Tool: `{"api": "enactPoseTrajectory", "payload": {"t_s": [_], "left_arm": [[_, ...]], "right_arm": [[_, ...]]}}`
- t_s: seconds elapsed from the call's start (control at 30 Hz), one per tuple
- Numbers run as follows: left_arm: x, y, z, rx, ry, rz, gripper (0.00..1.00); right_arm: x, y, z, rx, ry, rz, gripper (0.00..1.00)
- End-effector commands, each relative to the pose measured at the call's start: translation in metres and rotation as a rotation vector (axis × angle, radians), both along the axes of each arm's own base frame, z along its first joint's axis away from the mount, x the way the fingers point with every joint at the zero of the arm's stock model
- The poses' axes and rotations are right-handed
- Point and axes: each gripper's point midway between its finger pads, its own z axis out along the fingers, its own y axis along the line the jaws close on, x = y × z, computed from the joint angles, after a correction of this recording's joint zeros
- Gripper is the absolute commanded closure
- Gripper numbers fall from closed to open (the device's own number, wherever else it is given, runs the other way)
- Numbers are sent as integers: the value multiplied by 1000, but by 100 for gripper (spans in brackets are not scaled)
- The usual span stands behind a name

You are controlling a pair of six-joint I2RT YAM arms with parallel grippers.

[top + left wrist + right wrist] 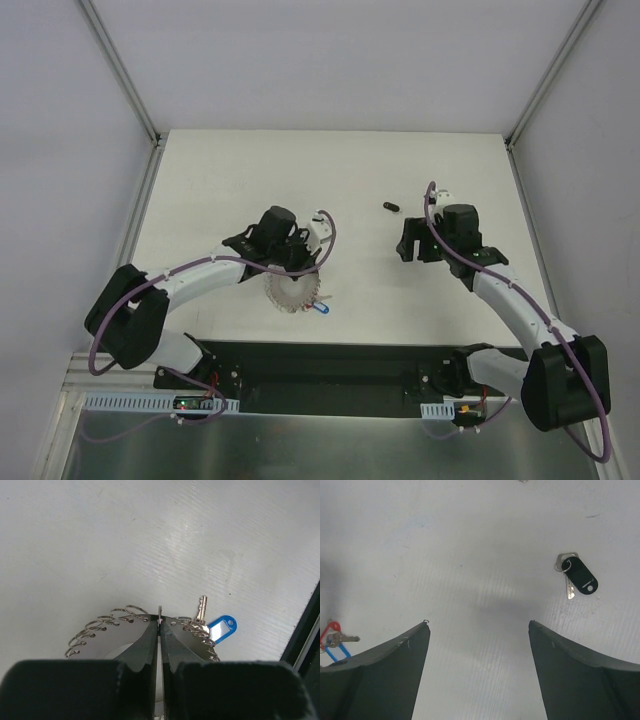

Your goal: Put the keys on the keyring

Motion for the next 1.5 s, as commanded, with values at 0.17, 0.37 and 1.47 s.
{"api": "enactPoseTrajectory", "payload": {"t_s": [0.17, 0.37, 1.47], "left_arm": [[-17, -4, 34, -144, -94, -92, 100], [-8, 3, 42, -102, -118, -38, 100], [-5, 27, 33, 60, -102, -8, 100]], "right_arm": [[13, -27, -6, -121, 87, -124, 21], [34, -45, -22, -173, 149, -204, 24], [86, -74, -80, 0, 409, -348, 52]]}}
